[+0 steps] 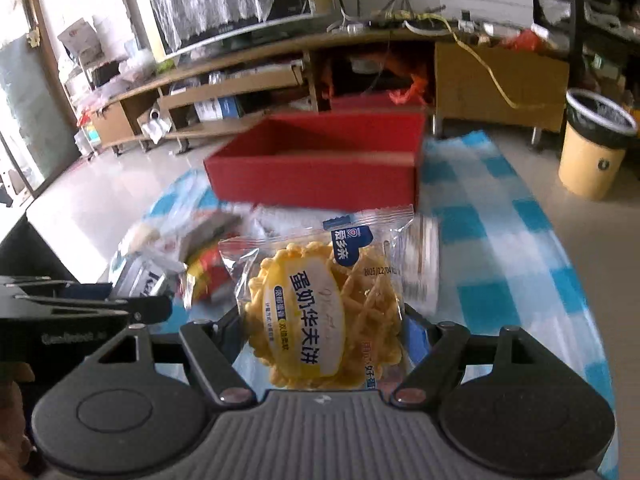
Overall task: Organize snacks
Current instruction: 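Lift the Kaprons packet with the left gripper while the right gripper grasps the waffle bag, then carry both packets into the red box and open both grippers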
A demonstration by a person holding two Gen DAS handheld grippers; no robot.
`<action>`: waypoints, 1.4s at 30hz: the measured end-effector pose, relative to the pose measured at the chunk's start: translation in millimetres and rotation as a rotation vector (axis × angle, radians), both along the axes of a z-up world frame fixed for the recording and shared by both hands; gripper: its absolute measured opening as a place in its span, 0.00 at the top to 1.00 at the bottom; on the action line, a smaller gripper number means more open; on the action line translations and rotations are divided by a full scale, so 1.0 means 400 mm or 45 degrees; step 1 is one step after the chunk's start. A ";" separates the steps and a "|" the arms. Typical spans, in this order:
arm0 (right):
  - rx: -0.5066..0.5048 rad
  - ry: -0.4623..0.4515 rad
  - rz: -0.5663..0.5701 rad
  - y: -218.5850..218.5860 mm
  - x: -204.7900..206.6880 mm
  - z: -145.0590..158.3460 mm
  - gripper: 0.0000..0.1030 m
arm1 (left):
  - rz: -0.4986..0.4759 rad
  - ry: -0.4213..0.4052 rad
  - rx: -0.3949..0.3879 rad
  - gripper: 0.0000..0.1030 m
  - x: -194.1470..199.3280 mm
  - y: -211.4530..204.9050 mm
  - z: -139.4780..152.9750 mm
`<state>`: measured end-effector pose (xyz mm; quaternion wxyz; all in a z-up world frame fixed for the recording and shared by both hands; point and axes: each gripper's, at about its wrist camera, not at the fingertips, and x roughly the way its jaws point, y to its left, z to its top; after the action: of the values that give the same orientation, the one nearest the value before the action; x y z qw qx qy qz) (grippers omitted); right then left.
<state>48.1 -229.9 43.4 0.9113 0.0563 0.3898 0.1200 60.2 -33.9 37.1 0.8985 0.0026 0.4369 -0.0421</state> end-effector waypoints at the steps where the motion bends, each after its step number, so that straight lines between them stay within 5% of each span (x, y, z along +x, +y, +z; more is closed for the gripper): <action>1: 0.009 -0.009 0.002 0.003 0.010 0.006 0.30 | 0.002 -0.008 -0.005 0.35 0.015 0.001 0.002; 17: 0.034 -0.076 -0.114 -0.012 0.276 0.019 0.30 | 0.006 -0.110 -0.092 0.35 0.296 -0.005 0.005; 35: 0.019 -0.127 -0.139 0.002 0.545 -0.025 0.30 | 0.006 -0.200 -0.040 0.34 0.565 -0.049 -0.026; 42: -0.027 -0.130 -0.164 0.013 0.600 -0.086 0.30 | 0.027 -0.109 -0.041 0.34 0.621 -0.031 -0.107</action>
<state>288.0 -224.8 9.1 0.9364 0.0654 0.3395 0.0599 308.5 -46.3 -5.8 0.9167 -0.0146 0.3974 -0.0392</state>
